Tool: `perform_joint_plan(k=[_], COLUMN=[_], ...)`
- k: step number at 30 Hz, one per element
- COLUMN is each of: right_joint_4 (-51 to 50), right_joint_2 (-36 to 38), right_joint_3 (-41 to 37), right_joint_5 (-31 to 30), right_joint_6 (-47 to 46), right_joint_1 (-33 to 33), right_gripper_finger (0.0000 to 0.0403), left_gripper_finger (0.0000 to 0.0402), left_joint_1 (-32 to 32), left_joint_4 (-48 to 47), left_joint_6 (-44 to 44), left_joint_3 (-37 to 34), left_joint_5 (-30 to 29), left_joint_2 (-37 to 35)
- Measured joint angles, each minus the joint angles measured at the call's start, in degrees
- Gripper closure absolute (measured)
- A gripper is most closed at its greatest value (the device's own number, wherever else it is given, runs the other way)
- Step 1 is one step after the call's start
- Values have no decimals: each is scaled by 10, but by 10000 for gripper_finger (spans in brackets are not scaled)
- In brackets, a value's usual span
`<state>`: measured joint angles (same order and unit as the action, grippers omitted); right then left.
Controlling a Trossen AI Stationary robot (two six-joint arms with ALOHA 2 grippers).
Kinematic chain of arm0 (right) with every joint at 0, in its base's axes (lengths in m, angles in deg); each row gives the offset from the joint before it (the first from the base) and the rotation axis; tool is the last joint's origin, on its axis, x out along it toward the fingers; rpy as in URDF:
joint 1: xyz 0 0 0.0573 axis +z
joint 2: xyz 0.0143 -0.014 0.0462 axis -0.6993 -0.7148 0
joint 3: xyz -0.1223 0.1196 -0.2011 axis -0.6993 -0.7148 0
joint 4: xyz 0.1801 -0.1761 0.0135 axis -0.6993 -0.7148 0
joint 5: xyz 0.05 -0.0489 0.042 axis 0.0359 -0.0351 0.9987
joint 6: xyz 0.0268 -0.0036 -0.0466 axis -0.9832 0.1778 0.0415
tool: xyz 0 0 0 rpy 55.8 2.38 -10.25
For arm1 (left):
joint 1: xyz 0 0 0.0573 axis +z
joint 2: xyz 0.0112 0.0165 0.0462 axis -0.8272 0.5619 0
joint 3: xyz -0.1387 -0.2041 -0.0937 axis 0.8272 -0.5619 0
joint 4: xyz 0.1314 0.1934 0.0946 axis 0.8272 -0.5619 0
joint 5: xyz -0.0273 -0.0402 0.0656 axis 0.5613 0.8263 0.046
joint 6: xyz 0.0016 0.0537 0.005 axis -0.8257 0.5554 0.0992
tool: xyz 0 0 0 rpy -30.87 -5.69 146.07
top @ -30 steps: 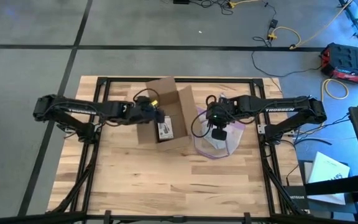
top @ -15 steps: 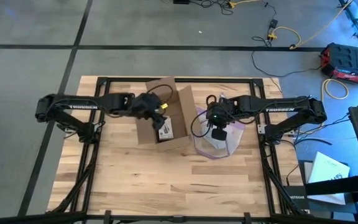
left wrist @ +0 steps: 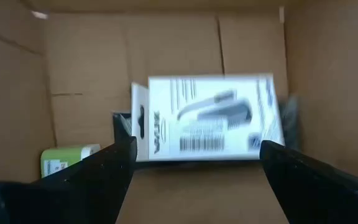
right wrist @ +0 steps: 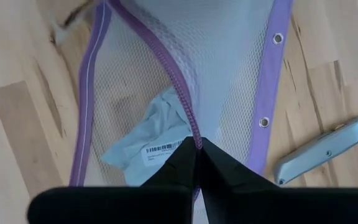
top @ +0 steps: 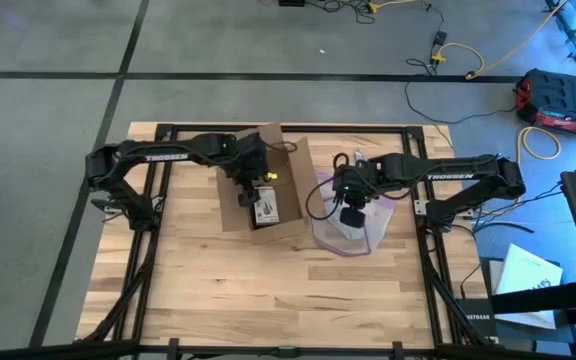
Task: Unpack boxes
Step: Put the white box into the zip bag
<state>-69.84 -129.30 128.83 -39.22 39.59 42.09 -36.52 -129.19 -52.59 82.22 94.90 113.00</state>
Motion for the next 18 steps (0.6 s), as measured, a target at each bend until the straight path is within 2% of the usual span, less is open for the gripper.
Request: perform_joint_plan(k=[5,11,14,18], right_joint_4=[-6,-29,-29,-29], right_joint_2=[0,0,0,0], right_joint_3=[0,0,0,0], right_joint_5=[2,2,2,2], right_joint_6=[-34,-65,-68,-71], right_joint_1=[0,0,0,0], right_gripper_finger=[403,403,403,403], left_gripper_finger=[73,73,73,73], left_joint_1=[0,-7,-15,-18], left_joint_4=[-25,-31,-30,-35], left_joint_6=[166,309,329,310], left_joint_3=[0,0,0,0], left_joint_5=[2,-23,-29,-29], left_joint_2=[38,63,65,65])
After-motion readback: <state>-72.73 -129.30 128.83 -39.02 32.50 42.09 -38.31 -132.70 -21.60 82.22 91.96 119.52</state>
